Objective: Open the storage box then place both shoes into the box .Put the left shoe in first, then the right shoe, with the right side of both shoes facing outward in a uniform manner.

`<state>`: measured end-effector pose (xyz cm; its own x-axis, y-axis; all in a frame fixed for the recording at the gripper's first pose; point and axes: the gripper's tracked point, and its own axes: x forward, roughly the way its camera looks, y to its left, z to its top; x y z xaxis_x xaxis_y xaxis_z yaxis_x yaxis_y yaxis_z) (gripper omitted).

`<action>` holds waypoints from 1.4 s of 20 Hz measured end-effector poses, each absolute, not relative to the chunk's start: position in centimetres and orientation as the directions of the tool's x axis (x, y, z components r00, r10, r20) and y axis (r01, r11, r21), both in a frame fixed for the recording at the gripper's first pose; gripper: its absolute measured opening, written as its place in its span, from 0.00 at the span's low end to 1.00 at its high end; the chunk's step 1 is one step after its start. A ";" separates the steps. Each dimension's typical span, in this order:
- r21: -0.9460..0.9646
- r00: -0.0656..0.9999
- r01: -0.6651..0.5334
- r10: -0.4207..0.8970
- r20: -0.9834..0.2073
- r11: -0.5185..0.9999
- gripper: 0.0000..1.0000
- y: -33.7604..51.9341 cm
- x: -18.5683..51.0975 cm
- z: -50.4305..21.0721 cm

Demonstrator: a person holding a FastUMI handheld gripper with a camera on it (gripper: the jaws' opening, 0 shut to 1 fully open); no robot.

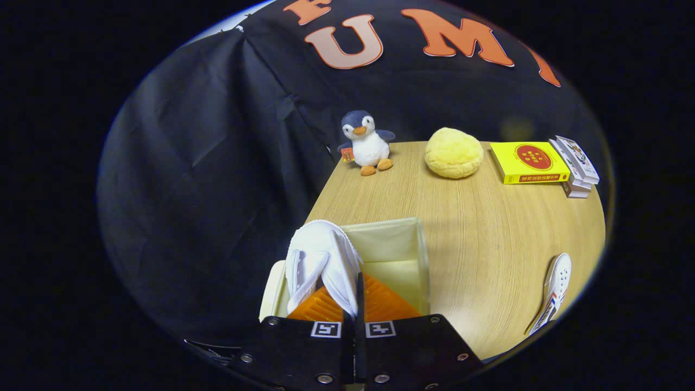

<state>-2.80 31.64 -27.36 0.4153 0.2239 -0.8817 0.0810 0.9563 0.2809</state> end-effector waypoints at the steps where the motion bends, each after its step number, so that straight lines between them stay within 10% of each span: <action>1: 0.267 0.394 0.086 0.214 -0.894 0.960 0.02 32.1 -3.2 -28.0; 18: 0.190 0.090 0.261 0.173 -0.981 0.946 0.09 36.2 -6.5 -36.4; 28: 0.410 0.248 0.118 0.373 -0.894 0.904 0.60 33.5 -6.1 -28.8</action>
<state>-6.10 33.46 -28.85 0.2483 0.3729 -0.8940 0.1184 0.9043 0.4101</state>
